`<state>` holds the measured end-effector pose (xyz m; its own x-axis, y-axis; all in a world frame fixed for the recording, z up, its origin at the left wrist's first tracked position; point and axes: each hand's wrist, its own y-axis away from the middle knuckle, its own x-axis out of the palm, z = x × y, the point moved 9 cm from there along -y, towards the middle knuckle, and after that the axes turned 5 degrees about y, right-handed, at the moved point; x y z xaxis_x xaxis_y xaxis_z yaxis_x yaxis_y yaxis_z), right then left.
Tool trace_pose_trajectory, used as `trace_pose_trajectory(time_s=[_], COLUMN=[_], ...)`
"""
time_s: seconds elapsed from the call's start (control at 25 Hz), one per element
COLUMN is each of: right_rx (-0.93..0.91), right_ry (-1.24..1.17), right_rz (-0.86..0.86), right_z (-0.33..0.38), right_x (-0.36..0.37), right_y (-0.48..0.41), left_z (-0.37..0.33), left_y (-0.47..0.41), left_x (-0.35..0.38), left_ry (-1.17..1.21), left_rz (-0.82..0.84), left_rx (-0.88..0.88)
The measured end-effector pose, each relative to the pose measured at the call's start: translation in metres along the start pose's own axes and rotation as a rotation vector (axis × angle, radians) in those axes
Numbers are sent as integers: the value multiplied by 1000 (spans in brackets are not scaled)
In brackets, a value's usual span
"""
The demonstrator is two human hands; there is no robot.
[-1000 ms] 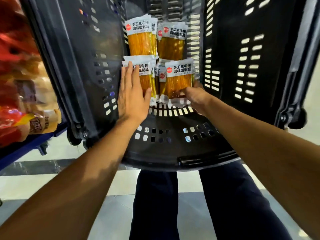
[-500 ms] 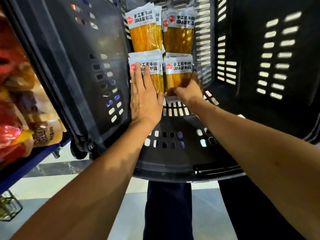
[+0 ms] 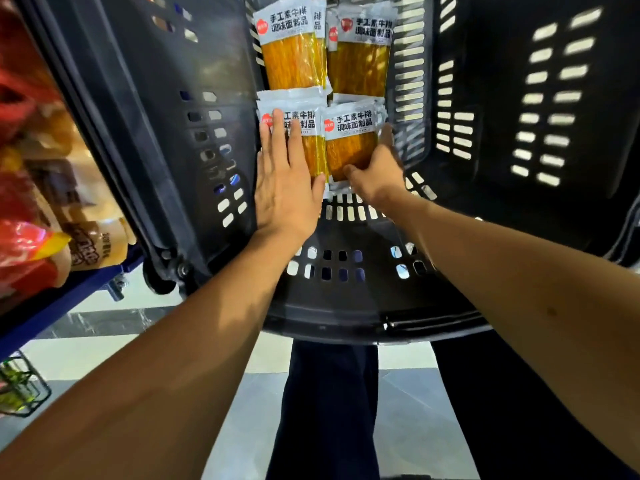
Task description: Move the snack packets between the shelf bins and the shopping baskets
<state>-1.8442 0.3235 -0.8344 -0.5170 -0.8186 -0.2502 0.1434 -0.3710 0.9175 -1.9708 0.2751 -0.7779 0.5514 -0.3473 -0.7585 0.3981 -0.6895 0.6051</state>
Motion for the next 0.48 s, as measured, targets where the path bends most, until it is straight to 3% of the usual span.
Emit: trace_pose_trajectory(time_s=[0.2, 0.48], right_rx=[-251, -500], right_ry=[191, 220], right_rz=[-201, -244], right_z=[40, 93], right_x=[-63, -199], right_y=[69, 315], left_z=[-25, -127], left_y=[36, 173], left_x=[-58, -225], left_ry=[192, 526], left_rz=[67, 15], left_rx=[-44, -38])
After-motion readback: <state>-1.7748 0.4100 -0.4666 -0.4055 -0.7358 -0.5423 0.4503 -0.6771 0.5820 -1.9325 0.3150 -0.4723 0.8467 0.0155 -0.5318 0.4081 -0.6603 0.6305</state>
